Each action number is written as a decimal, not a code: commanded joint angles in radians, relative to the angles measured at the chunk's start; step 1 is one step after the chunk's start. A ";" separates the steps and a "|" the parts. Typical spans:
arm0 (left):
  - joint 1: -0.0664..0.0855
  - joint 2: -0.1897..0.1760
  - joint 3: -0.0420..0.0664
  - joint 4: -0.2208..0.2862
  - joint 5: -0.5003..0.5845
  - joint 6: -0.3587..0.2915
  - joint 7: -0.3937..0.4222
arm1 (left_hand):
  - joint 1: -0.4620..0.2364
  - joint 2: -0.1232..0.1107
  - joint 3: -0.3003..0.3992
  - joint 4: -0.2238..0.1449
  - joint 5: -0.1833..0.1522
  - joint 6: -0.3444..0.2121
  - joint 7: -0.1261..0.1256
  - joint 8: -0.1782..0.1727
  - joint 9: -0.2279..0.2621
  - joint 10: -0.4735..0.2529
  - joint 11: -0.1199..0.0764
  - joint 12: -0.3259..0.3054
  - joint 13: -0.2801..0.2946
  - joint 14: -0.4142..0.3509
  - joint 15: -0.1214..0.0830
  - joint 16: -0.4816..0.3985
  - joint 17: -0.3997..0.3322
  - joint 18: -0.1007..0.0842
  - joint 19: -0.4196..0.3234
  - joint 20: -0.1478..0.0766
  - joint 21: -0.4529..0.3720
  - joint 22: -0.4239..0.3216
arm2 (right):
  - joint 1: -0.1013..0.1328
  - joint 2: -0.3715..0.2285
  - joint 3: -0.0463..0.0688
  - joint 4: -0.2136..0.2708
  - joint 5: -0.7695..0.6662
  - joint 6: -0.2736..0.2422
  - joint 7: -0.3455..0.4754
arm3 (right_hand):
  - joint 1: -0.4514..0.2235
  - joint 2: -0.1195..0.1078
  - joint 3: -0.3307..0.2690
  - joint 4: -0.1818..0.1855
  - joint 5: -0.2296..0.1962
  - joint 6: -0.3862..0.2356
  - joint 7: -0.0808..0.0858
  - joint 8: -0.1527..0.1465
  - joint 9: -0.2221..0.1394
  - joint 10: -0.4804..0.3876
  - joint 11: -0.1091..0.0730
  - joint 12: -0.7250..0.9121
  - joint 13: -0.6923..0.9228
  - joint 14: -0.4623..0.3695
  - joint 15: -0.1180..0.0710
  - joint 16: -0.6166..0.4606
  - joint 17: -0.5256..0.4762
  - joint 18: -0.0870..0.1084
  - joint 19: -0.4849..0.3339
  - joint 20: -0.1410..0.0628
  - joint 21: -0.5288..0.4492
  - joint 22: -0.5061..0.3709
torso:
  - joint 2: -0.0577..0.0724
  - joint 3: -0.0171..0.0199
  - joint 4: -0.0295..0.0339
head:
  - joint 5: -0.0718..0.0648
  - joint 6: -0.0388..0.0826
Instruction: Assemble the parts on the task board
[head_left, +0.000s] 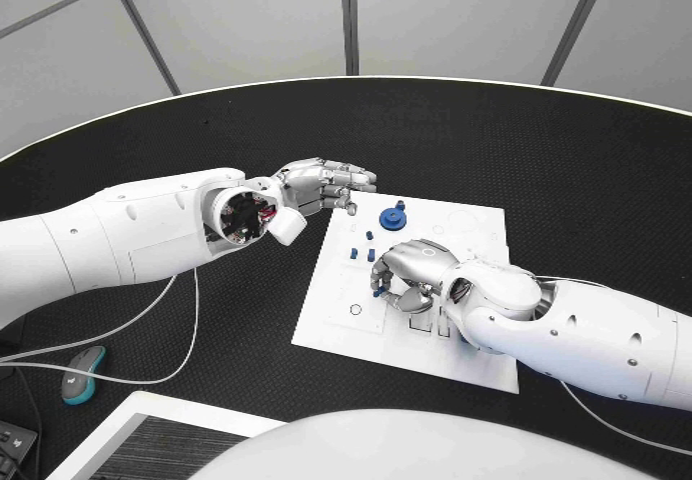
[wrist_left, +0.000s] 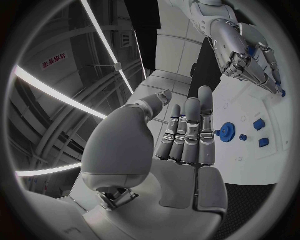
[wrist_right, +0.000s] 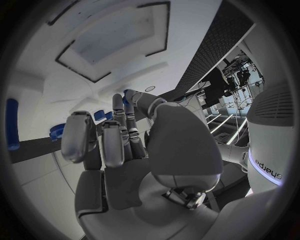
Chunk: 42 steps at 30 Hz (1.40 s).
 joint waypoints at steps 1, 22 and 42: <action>0.000 0.000 0.000 0.000 0.000 0.000 0.000 | 0.003 0.006 -0.006 -0.002 0.006 -0.007 -0.002 -0.004 0.001 -0.007 -0.001 0.004 0.002 -0.006 0.003 -0.003 -0.001 0.015 -0.004 0.001 -0.004 -0.001 | 0.000 0.001 0.000 -0.001 0.000 0.003 -0.001 | -0.006 0.007 -0.002 0.006 0.004 0.002 0.003 0.002 0.001 0.010 0.001 -0.003 0.001 0.062 -0.005 0.007 0.047 -0.007 0.017 -0.008 0.000 0.052 | 0.000 -0.0009 0.0003 | 0.000 0.000; 0.000 -0.002 0.000 0.003 0.000 0.000 -0.002 | 0.002 0.006 -0.008 -0.001 0.006 -0.008 -0.002 -0.003 0.002 -0.008 0.000 0.004 0.002 -0.007 0.003 -0.003 -0.002 0.015 -0.004 0.001 -0.005 -0.002 | 0.000 0.016 0.000 -0.009 0.000 0.007 0.000 | -0.009 0.007 -0.005 0.008 0.003 0.000 0.003 0.002 0.003 0.009 0.001 -0.006 0.001 0.061 -0.005 0.002 0.040 -0.005 0.015 -0.008 -0.009 0.046 | 0.000 -0.0001 0.0003 | 0.001 0.000; 0.000 -0.002 0.000 0.002 0.000 0.005 -0.008 | 0.002 0.007 -0.009 0.000 0.006 -0.008 -0.002 -0.003 0.003 -0.010 0.000 0.005 0.002 -0.007 0.003 -0.003 -0.002 0.015 -0.004 0.001 -0.006 -0.003 | 0.000 0.018 0.000 -0.018 0.000 0.040 -0.005 | -0.042 -0.025 -0.033 0.028 0.006 -0.049 0.022 -0.026 0.001 -0.050 0.024 -0.060 -0.013 0.055 0.013 -0.013 0.016 0.001 0.005 0.005 -0.046 0.024 | -0.001 0.0007 -0.0005 | 0.002 0.000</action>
